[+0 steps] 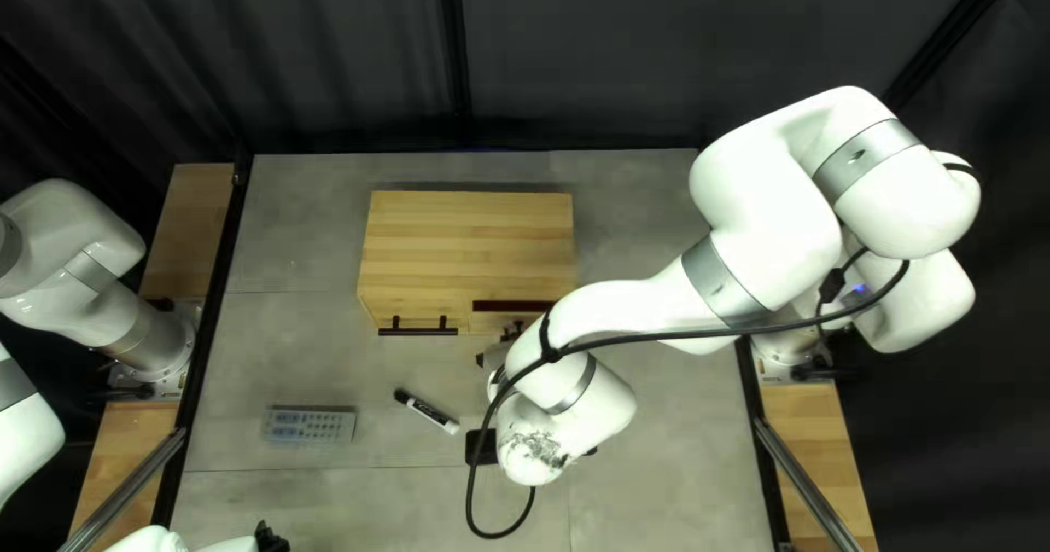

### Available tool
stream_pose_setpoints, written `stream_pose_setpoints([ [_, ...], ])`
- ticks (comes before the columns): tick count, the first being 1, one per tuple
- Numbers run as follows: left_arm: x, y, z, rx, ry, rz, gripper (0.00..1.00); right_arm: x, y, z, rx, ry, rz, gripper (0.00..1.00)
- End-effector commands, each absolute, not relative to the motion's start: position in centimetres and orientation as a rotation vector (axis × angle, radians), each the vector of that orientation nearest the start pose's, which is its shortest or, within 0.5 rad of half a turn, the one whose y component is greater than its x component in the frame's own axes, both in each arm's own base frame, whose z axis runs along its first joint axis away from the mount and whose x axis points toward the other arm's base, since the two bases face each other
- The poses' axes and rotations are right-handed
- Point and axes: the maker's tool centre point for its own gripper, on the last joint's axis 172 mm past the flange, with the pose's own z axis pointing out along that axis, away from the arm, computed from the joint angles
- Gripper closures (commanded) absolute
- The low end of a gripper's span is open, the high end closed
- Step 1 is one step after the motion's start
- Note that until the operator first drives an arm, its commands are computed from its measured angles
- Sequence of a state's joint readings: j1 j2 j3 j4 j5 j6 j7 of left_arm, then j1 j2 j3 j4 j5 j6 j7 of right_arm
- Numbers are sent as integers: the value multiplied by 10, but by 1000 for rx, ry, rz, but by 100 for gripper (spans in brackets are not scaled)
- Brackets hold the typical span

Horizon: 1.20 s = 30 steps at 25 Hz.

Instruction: Open drawers and place objects into drawer and close

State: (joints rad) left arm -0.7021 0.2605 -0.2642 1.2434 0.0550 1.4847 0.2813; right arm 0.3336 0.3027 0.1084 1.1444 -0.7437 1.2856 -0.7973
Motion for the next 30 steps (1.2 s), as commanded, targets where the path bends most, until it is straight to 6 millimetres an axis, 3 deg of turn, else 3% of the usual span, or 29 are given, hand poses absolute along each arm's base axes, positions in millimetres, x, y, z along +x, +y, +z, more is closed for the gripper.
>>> stream_pose_setpoints([
  [1,231,-318,142,-2339,1732,696,0,466,48,129,1733,1827,-682,91],
  [30,231,-318,142,-2339,1732,696,0,467,67,127,1725,1835,-670,90],
])
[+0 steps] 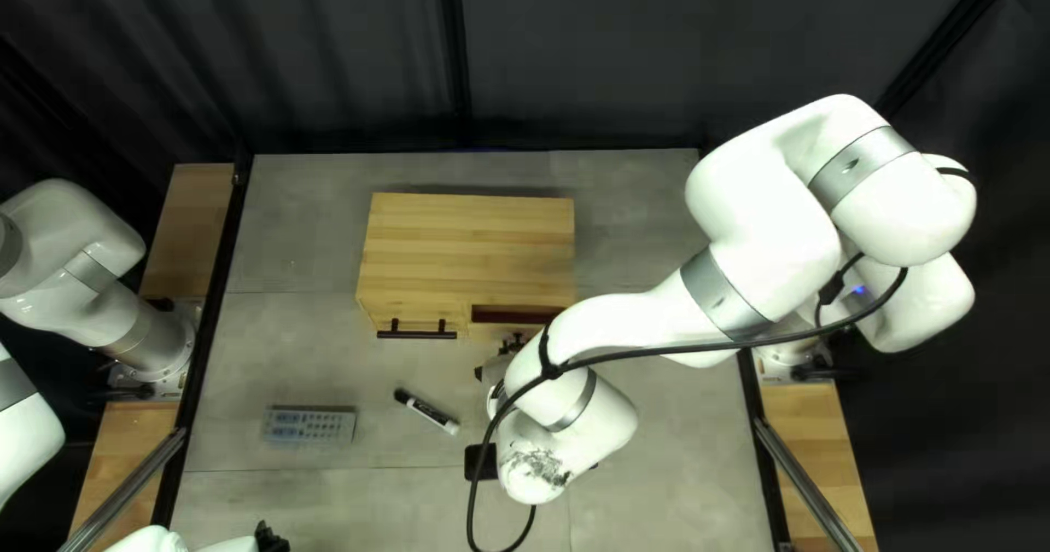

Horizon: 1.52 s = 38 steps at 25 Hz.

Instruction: Open drawers and place objects into drawer and close

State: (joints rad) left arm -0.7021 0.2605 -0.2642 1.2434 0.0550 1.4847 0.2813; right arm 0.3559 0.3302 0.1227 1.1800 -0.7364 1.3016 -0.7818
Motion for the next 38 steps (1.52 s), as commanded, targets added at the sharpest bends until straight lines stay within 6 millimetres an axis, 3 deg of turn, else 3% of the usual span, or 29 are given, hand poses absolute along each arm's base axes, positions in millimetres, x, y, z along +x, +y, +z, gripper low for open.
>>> stream_pose_setpoints([
  [1,231,-318,142,-2339,1732,696,0,467,67,126,1725,1835,-670,90],
  [38,231,-318,142,-2339,1732,696,0,471,101,130,1694,1860,-654,89],
])
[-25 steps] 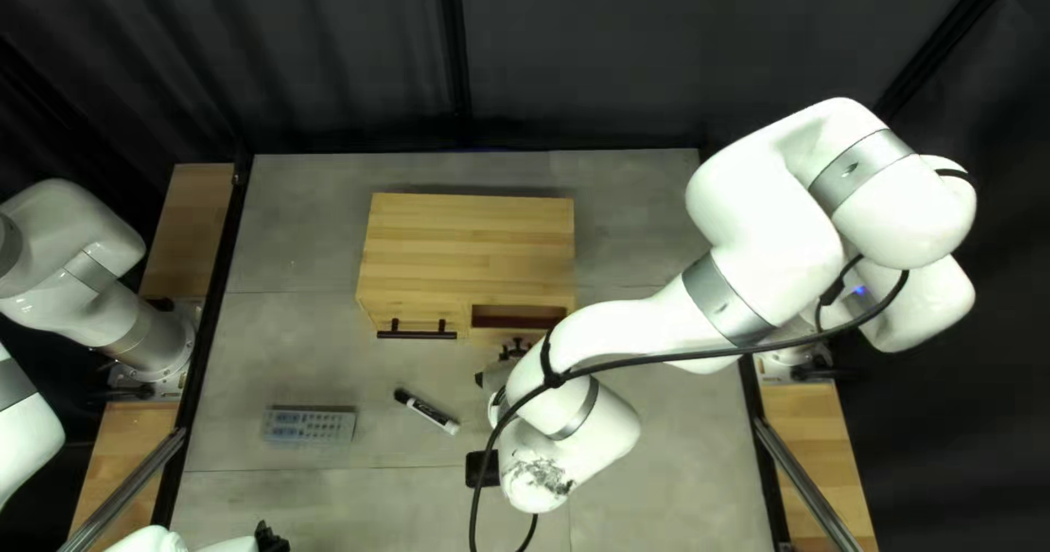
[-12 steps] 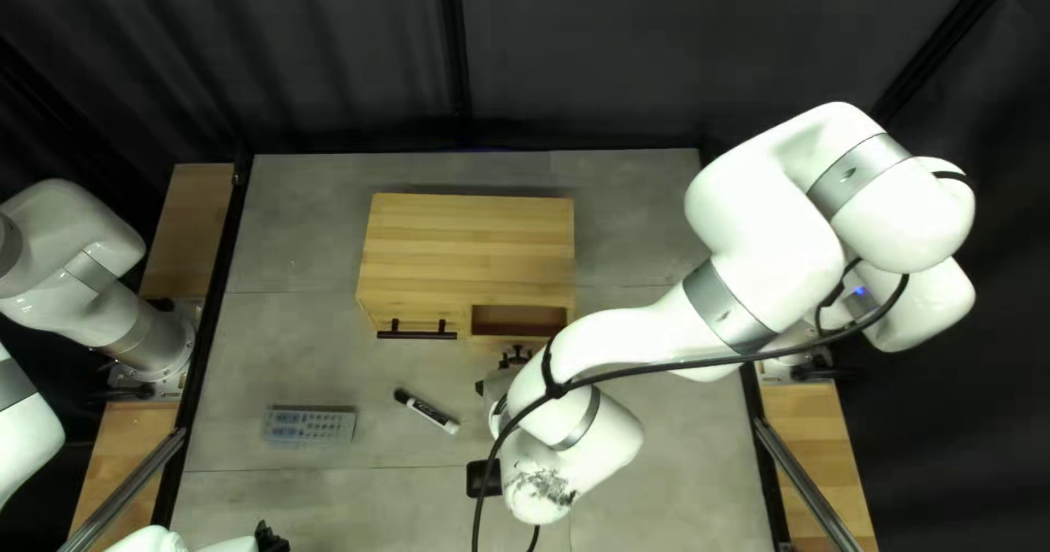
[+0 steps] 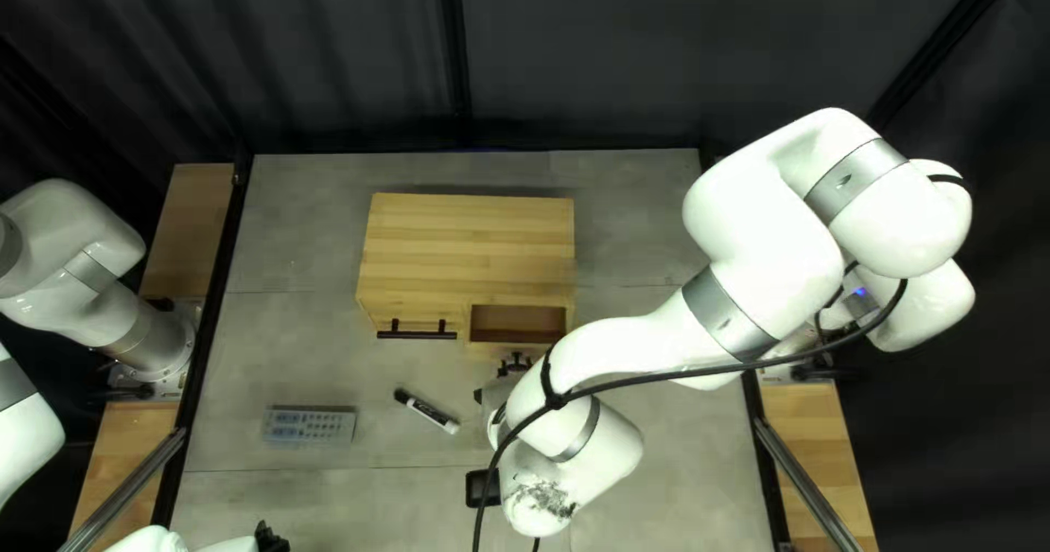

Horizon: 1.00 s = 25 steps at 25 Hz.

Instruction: Open drawers and place objects into drawer and close

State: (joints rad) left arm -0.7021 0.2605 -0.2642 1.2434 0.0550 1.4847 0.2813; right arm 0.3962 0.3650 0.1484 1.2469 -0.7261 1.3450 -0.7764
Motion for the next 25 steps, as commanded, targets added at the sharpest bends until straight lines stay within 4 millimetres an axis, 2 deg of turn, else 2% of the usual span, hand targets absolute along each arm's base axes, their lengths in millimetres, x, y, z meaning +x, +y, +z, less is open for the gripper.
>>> stream_pose_setpoints([
  [1,231,-318,142,-2339,1732,696,0,472,103,130,1692,1862,-654,89],
  [25,231,-318,142,-2339,1732,696,0,478,124,125,1678,1883,-647,88],
])
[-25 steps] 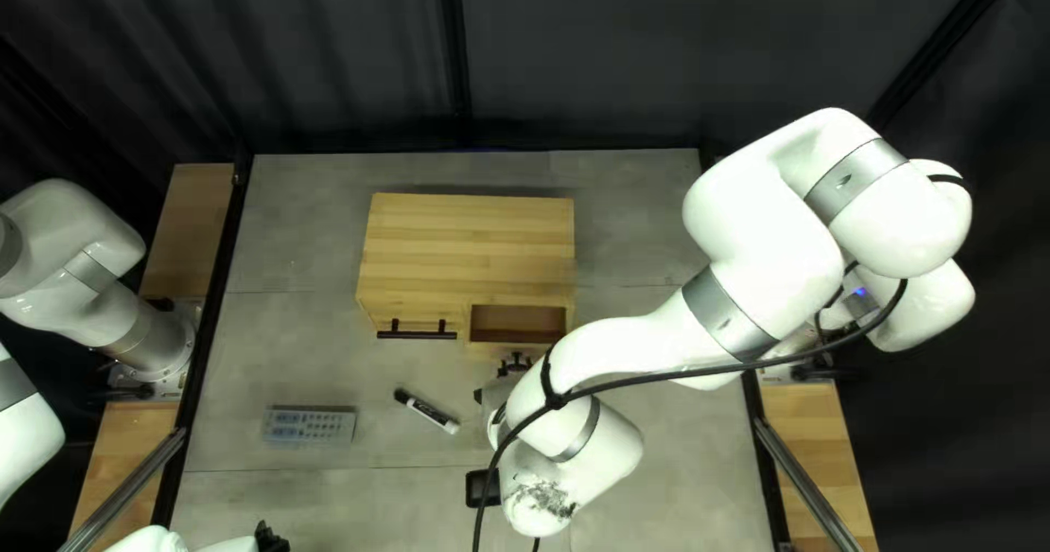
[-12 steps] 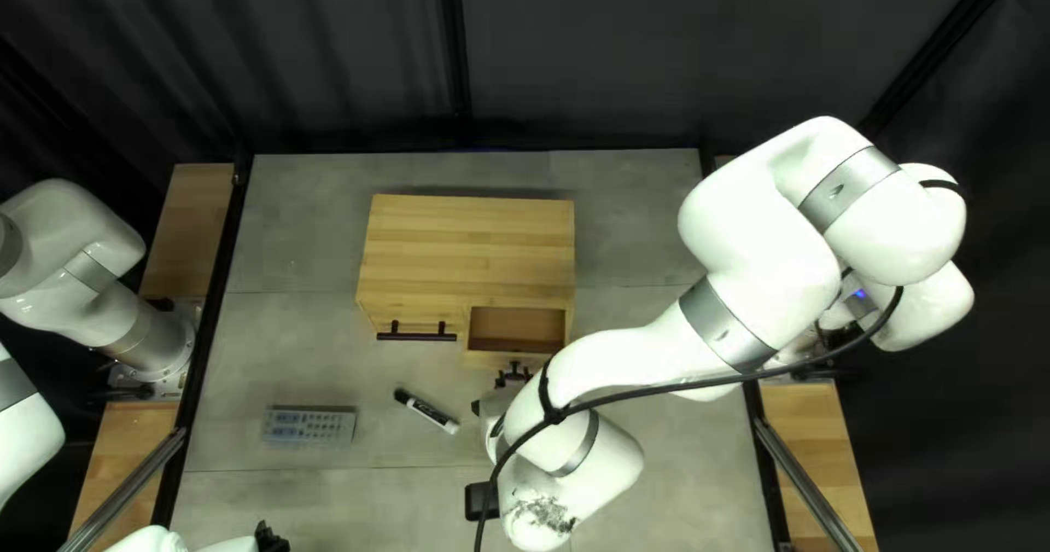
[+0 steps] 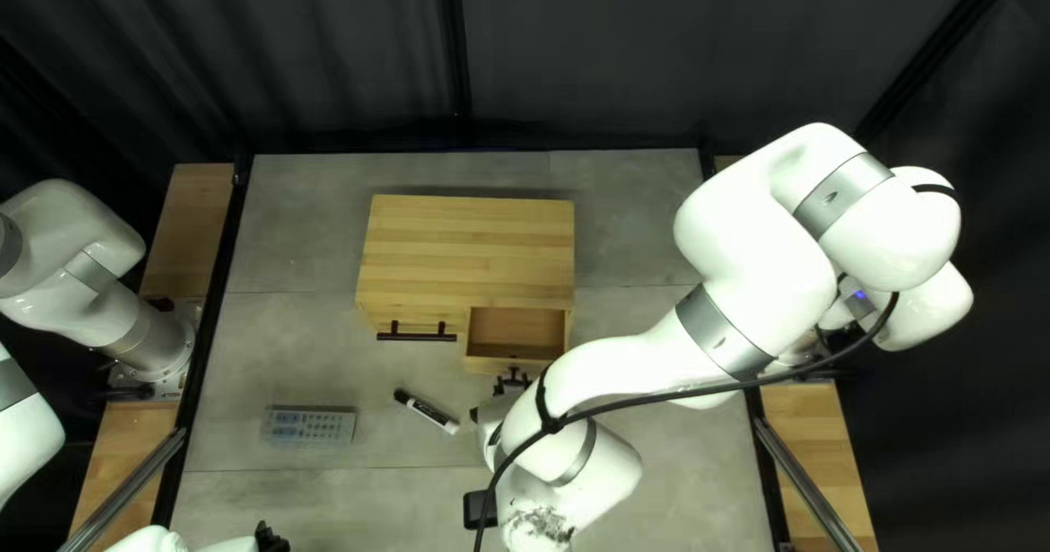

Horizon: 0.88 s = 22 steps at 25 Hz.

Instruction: Open drawers and place objects into drawer and close

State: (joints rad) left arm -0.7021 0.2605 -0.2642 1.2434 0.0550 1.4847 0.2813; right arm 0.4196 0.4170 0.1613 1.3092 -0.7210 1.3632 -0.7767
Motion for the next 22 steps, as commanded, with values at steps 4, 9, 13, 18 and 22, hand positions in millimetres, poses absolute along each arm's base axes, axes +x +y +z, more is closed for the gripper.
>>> stream_pose_setpoints([
  [4,231,-318,142,-2339,1732,696,0,478,127,124,1673,1888,-645,87],
  [9,231,-318,142,-2339,1732,696,0,479,131,125,1668,1892,-640,87],
  [13,231,-318,142,-2339,1732,696,0,479,134,125,1665,1893,-637,86],
  [18,231,-318,142,-2339,1732,696,0,479,137,128,1662,1895,-634,86],
  [22,231,-318,142,-2339,1732,696,0,480,138,127,1660,1898,-633,86],
])
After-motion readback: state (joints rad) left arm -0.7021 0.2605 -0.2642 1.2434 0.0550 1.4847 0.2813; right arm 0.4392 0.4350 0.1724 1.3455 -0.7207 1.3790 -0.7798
